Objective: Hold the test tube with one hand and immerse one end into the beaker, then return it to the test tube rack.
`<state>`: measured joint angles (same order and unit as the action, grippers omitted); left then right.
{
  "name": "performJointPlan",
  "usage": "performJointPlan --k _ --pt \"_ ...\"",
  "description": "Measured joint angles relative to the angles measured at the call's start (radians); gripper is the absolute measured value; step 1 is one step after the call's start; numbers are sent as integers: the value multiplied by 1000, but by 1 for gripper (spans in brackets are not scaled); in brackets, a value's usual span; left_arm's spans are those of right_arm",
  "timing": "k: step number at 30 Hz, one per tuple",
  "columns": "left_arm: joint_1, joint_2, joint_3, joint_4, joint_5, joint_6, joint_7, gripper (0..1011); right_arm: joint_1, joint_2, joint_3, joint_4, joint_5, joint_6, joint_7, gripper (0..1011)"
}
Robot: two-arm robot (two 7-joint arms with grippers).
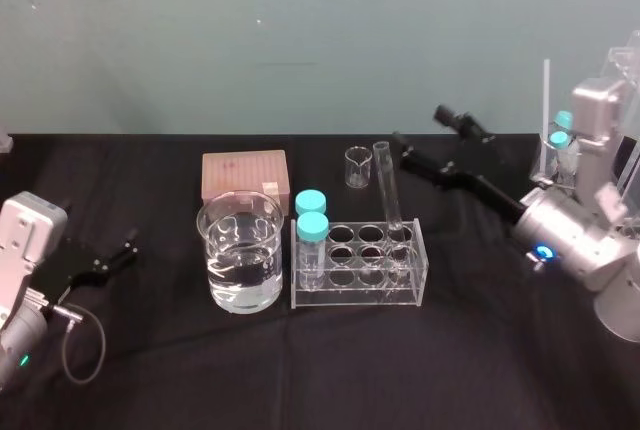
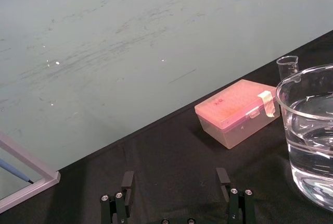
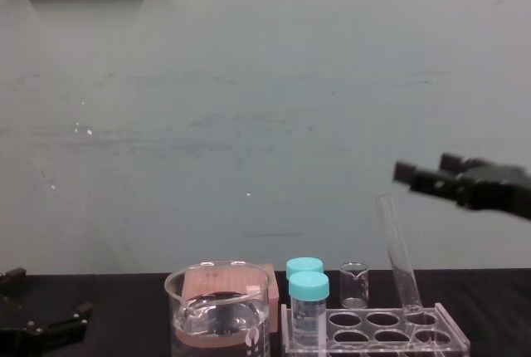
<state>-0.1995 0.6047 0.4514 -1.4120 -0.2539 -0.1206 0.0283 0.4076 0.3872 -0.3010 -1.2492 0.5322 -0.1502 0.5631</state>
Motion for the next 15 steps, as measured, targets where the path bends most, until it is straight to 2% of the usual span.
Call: performJointPlan --k 5,8,15 --pt "0 0 0 0 0 0 0 1000 -55 24 47 -74 3 -19 -50 1002" --pt "0 0 0 0 0 0 0 1000 -113 38 93 -119 -10 -23 -119 1002" --pt "0 0 0 0 0 0 0 1000 -198 43 153 -143 -47 -3 -224 1002"
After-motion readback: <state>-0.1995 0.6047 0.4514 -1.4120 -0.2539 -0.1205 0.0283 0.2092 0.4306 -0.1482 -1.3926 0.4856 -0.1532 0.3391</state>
